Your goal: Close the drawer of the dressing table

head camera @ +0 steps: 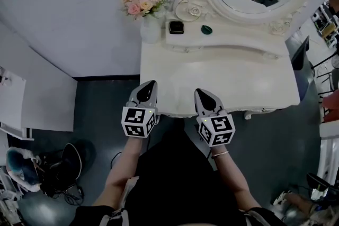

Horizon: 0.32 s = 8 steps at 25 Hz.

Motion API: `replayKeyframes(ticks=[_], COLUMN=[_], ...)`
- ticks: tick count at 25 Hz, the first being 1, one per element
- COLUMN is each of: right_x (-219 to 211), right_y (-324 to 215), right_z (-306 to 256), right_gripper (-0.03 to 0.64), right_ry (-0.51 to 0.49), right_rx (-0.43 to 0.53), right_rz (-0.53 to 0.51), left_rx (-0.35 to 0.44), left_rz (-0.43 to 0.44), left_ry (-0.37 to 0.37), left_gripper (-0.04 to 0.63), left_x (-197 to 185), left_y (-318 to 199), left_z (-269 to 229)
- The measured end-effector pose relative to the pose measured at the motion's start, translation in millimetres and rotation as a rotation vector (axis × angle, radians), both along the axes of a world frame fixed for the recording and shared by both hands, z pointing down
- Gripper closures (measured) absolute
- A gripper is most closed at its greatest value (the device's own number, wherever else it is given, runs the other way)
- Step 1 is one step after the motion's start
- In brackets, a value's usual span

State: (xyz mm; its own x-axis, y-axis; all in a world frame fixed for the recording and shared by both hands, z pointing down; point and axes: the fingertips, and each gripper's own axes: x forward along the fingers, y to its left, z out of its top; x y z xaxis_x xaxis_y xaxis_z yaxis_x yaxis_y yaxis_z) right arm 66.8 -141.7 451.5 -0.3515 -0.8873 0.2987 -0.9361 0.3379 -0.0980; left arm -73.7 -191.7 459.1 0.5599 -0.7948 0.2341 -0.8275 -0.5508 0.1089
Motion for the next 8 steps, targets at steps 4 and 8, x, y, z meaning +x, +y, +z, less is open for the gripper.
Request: replayKeyframes(ticks=[4,8], right_x=[-0.4,-0.6], right_y=[0.4,1.1], right_z=[-0.6,-1.9], right_gripper=[0.612,0.612], right_ry=[-0.003,-0.001], right_rx=[0.002,0.004], right_rz=[0.001,0.003], left_rx=[0.0,0.005], left_rz=[-0.003,-0.006], left_ry=[0.001,0.005], left_gripper=[0.589,0.589], left_x=[-1.8,-3.0], left_y=[0.2,0.5], left_z=[-1.1,-2.6])
